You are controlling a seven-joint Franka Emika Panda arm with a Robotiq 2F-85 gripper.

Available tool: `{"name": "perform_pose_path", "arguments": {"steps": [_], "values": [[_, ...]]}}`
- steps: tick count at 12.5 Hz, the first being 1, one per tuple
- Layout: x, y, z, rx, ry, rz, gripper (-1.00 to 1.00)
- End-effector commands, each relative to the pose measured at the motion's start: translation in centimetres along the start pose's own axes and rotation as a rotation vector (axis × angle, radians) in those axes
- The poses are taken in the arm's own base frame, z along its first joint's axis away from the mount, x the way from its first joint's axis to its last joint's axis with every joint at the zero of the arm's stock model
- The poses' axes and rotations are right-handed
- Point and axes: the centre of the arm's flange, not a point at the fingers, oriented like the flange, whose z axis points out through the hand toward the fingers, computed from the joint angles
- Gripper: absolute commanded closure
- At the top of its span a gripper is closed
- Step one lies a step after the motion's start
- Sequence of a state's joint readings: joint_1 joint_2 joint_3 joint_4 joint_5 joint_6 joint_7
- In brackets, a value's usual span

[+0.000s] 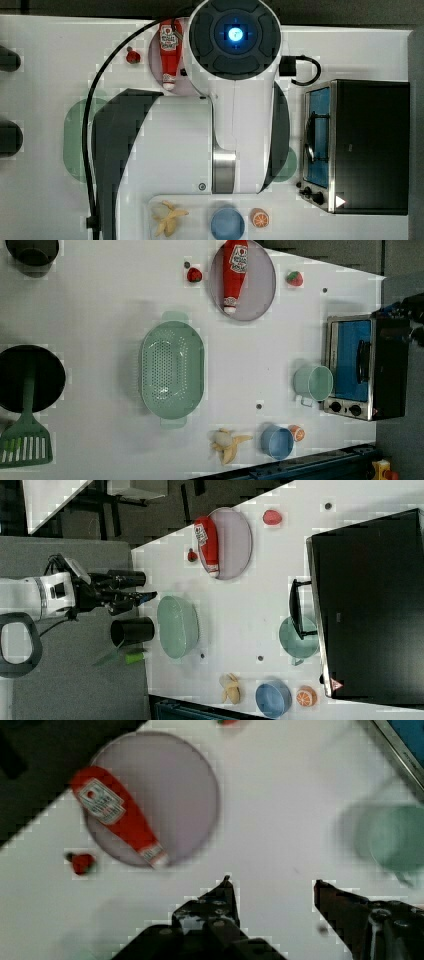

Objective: Drag strainer left to right.

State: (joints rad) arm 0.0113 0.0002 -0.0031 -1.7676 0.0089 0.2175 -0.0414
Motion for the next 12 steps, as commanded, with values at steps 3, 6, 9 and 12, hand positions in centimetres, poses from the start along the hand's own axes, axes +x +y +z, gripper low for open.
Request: {"name": "perform_pose_path", "arguments": {"steps": [3, 6, 9, 12], "values": [[-9.3, 12.6, -9.2, -0.022, 0.000, 0.198, -1.00], [-12.6, 7.5, -7.6, -0.046, -0.022, 0.090, -1.00], [-17.9, 0.4, -4.3, -0.105, -0.001, 0.049, -1.00], [-23.6, -6.7, 0.6, -0.121, 0.031, 0.143, -1.00]]}}
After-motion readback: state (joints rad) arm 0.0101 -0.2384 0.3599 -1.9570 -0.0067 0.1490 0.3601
